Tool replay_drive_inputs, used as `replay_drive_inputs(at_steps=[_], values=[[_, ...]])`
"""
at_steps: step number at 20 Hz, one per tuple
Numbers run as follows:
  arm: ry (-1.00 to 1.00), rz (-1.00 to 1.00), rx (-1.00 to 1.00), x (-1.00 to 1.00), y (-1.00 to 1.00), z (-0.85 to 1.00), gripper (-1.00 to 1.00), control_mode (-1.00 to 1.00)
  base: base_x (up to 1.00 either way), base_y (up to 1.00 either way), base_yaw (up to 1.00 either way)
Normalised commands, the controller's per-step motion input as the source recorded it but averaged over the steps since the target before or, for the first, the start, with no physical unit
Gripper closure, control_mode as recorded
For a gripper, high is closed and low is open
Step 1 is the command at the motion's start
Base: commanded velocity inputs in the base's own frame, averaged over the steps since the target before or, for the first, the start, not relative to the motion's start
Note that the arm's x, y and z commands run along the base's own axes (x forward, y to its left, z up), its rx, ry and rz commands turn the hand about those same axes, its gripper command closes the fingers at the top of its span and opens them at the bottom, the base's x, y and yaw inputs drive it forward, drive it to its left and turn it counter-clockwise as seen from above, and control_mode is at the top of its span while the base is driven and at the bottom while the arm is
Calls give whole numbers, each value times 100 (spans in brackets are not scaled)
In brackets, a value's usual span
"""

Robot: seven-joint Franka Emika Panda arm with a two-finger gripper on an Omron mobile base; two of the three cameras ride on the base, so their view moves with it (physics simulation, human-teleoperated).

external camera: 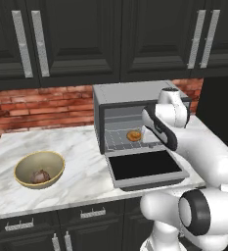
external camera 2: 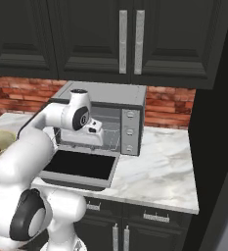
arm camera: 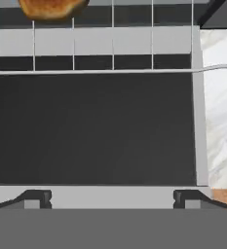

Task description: Pick up the heated bread from the toaster oven and place it in the bowl. Then move the bread bowl to the dining counter.

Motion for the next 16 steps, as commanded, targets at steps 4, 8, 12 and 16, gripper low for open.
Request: replay_drive_inputs(at_steps=[4,8,12,16], values=[[-34,-2,0,34,45,58,-100,-100,0,0,0],[-5,3,0,24,55,-9,-100,-100,0,0,0],[-3,1,1,19,44,-28,-100,-100,0,0,0],[-10,-3,0,55,7,-6,-100,-100,0,0,0]])
